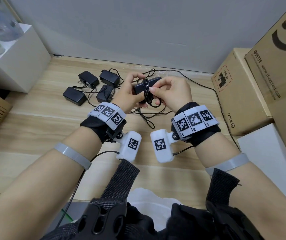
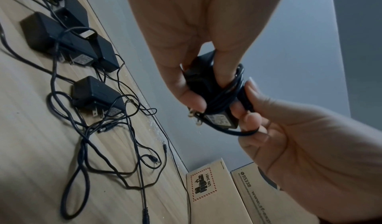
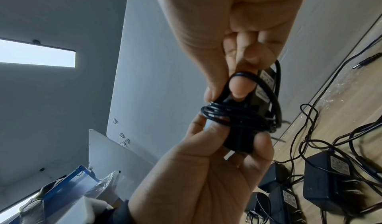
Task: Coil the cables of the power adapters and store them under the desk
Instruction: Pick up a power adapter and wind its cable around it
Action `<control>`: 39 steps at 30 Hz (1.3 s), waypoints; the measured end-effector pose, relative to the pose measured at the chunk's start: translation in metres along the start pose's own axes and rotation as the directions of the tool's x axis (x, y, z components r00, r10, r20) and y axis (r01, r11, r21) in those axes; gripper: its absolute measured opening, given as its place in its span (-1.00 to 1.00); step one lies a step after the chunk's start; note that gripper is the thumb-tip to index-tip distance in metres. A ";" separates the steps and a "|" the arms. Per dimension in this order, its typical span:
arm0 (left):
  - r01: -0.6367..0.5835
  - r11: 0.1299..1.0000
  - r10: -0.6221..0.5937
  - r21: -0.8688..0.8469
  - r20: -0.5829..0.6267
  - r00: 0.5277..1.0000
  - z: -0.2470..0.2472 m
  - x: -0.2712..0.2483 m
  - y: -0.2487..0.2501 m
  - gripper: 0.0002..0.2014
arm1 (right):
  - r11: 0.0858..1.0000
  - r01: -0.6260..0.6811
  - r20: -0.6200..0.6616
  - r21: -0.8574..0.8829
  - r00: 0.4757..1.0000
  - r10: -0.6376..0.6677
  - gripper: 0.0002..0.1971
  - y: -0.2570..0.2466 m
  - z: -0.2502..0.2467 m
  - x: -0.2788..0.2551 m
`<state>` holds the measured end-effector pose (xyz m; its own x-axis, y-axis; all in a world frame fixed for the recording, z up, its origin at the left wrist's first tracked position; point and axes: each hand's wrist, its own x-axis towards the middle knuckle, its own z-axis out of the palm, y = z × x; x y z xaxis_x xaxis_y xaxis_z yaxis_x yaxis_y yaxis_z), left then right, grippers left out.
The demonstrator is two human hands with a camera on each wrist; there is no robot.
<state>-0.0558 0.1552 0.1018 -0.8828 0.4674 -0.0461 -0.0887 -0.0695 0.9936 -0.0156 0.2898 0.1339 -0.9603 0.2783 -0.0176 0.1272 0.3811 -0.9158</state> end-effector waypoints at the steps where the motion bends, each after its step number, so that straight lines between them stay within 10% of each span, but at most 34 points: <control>1: -0.002 1.000 0.002 0.009 0.003 1.000 0.000 0.000 0.000 -0.59 | 1.000 -0.004 -0.007 -0.006 1.000 0.004 -0.78 0.000 0.000 0.000; 22: 0.026 0.990 -0.025 0.138 -0.008 1.000 -0.006 0.003 -0.002 -0.64 | 0.990 -0.089 -0.027 0.106 0.995 0.092 -0.64 -0.006 0.014 -0.002; 27: -0.009 0.962 -0.014 0.272 0.082 0.997 0.000 0.002 0.002 -0.58 | 0.950 0.084 0.019 -0.302 0.996 -0.082 -0.76 -0.010 0.013 -0.003; 39: 0.101 0.960 -0.111 0.260 0.025 0.993 0.000 -0.003 -0.004 -0.70 | 0.741 0.120 0.121 -0.661 0.991 -0.052 -0.78 -0.013 0.013 -0.005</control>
<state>-0.0528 0.1540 0.0983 -0.8558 0.4938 -0.1540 -0.0546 0.2097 0.9762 -0.0157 0.2722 0.1402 -0.9886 0.1495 -0.0182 0.1435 0.8982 -0.4156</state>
